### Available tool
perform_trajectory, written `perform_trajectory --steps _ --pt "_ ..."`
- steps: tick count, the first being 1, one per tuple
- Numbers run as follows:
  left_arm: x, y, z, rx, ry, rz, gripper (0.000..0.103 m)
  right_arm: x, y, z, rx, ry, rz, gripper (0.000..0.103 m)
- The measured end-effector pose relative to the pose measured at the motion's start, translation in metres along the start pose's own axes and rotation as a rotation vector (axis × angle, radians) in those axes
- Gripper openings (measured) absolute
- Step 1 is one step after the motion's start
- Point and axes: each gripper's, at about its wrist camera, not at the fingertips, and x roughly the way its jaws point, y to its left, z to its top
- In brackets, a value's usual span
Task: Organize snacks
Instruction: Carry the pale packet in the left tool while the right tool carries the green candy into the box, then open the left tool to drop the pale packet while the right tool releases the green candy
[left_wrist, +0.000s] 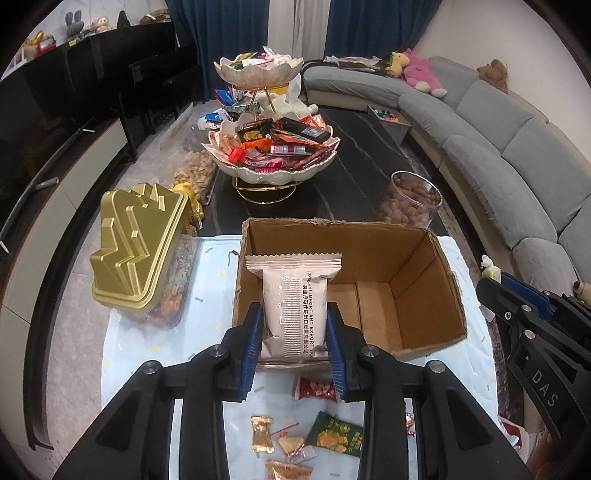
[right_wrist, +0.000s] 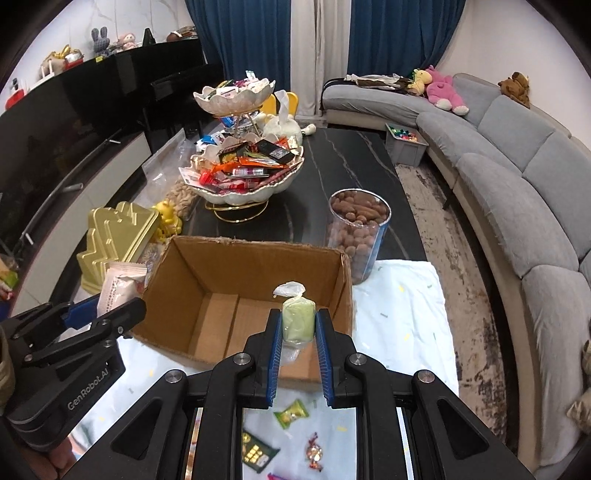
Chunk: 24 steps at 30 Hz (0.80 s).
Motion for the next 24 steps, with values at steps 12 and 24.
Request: perform_trajectory --steps 12,24 --pt "0.038 0.000 0.013 0.000 0.046 -0.002 0.033 0.038 -0.002 0.013 0.001 0.049 -0.008 0.020" --pt "0.053 -0.002 0.015 0.011 0.069 -0.026 0.042 0.055 -0.004 0.017 -0.009 0.071 -0.002 0.024"
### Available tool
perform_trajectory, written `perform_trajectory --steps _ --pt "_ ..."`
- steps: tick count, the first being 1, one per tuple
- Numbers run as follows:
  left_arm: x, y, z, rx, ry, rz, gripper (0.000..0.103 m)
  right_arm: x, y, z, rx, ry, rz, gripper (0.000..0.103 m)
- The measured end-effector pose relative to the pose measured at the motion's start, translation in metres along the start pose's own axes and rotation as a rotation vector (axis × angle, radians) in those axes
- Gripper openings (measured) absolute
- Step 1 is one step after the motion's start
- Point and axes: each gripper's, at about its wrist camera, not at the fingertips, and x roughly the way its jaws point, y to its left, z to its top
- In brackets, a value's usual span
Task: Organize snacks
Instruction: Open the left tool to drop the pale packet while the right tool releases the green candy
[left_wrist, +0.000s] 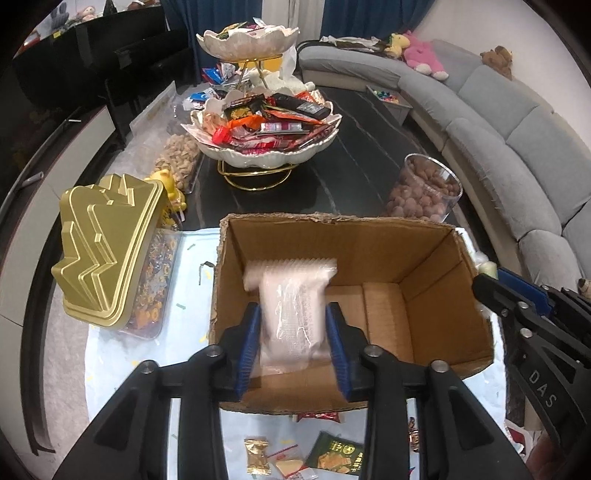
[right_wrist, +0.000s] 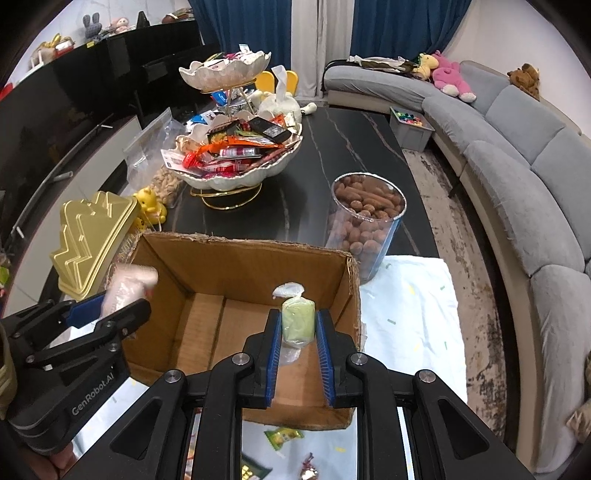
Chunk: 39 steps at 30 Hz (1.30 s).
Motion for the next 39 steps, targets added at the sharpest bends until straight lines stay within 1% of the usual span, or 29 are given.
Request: perform_trajectory --steps 2,3,5,8,11,16,29,39 --pt "-0.003 0.000 0.000 0.001 -0.013 0.012 0.053 -0.003 -0.001 0.000 0.000 -0.010 -0.019 0.049" --pt "-0.005 0.000 -0.001 0.004 -0.021 0.021 0.055 -0.005 -0.001 0.000 -0.002 -0.024 -0.030 0.053" --pt "-0.009 0.001 -0.001 0.009 -0.033 0.040 0.063 -0.008 -0.001 0.000 -0.006 -0.030 -0.044 0.062" --pt "-0.015 0.004 -0.001 0.005 -0.043 0.055 0.071 -0.011 -0.004 0.000 0.008 -0.031 -0.052 0.071" --pt "-0.022 0.006 -0.001 0.006 -0.055 0.071 0.076 -0.015 -0.007 -0.001 0.023 -0.031 -0.053 0.072" --pt "-0.033 0.009 -0.006 0.008 -0.067 0.087 0.078 -0.024 -0.006 -0.007 0.032 -0.033 -0.059 0.072" --pt "-0.055 0.007 -0.025 0.019 -0.077 0.094 0.078 -0.051 -0.007 -0.026 0.054 -0.038 -0.058 0.072" --pt "-0.074 0.004 -0.052 0.041 -0.095 0.103 0.079 -0.063 -0.012 -0.050 0.081 -0.015 -0.056 0.072"
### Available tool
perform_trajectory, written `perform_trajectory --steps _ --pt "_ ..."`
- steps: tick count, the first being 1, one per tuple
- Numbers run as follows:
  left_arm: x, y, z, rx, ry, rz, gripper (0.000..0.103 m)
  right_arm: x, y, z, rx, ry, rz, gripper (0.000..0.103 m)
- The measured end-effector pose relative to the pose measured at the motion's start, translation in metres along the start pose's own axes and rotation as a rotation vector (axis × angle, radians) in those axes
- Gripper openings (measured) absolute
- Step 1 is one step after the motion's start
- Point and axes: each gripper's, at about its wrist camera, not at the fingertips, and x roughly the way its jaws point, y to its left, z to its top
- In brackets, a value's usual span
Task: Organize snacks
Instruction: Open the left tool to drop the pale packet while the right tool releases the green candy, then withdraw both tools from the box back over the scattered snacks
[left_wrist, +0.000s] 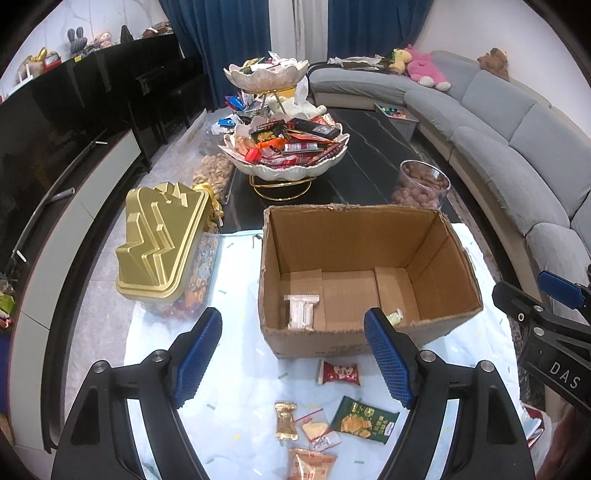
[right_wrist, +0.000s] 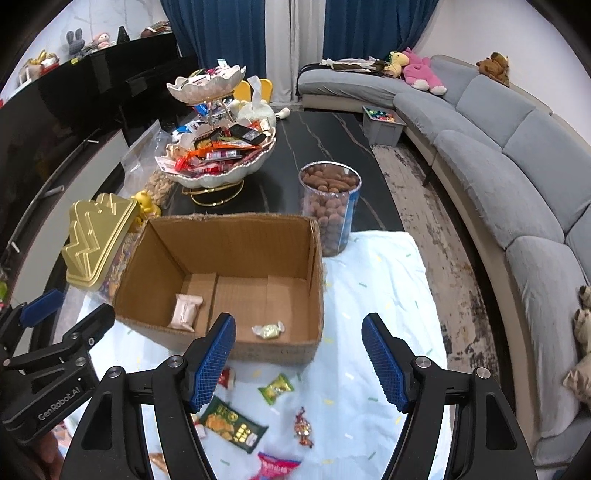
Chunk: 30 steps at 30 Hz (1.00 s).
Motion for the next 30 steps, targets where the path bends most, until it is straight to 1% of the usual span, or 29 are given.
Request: perform_trajectory --steps 5,11,14,19,22,26,30 --pt "-0.009 -0.001 -0.010 0.004 0.001 -0.009 0.079 -0.006 -0.004 -0.010 0.015 0.009 0.005 0.072" --pt "-0.021 -0.002 -0.026 0.017 -0.014 -0.004 0.084 -0.018 -0.004 -0.023 0.020 0.003 0.007 0.072" --pt "-0.025 -0.003 -0.037 0.019 -0.016 -0.002 0.086 -0.022 -0.003 -0.030 0.020 0.002 0.009 0.072" --pt "-0.027 -0.003 -0.055 0.020 -0.006 -0.001 0.086 -0.026 0.000 -0.049 0.016 0.008 0.007 0.072" --pt "-0.028 -0.003 -0.065 0.028 -0.005 0.005 0.086 -0.029 0.001 -0.059 0.017 0.005 0.003 0.078" --pt "-0.031 -0.002 -0.078 0.036 -0.012 0.010 0.090 -0.032 0.001 -0.072 0.019 0.001 -0.003 0.078" --pt "-0.034 -0.003 -0.091 0.046 -0.018 0.016 0.091 -0.033 0.002 -0.080 0.020 0.002 -0.005 0.078"
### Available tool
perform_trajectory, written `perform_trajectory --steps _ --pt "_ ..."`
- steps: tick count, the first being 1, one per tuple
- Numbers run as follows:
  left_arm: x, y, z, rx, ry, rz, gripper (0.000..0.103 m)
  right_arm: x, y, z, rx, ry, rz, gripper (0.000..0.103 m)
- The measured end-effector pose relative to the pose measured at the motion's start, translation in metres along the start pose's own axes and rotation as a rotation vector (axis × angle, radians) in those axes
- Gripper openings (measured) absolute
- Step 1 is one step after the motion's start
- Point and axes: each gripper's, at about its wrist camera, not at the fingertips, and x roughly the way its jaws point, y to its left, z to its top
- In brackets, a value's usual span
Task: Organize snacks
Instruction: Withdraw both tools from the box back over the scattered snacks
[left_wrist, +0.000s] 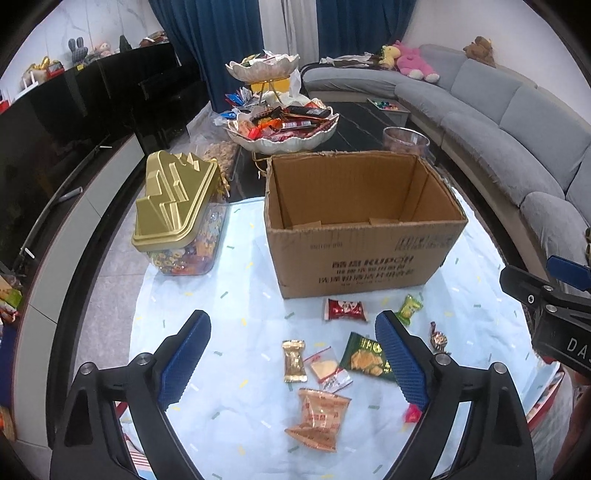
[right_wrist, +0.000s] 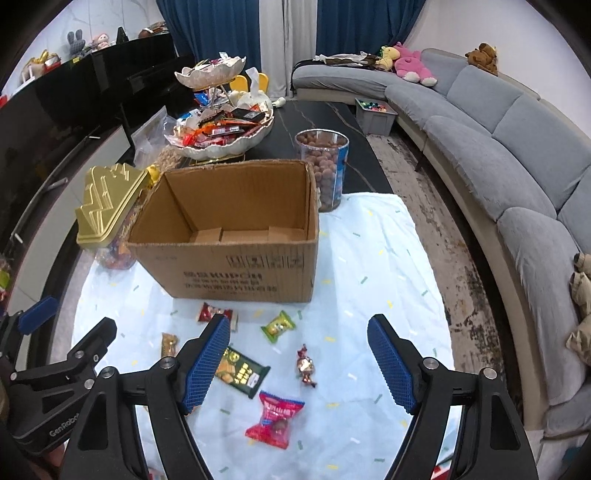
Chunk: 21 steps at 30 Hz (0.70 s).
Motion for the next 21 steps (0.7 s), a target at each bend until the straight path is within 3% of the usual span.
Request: perform_trajectory --steps 21 --pt "0.006 -0.005 -0.060 0.047 -0.013 0.015 0.094 0.004 0.009 -0.063 -0.045 0.010 0.000 0.078"
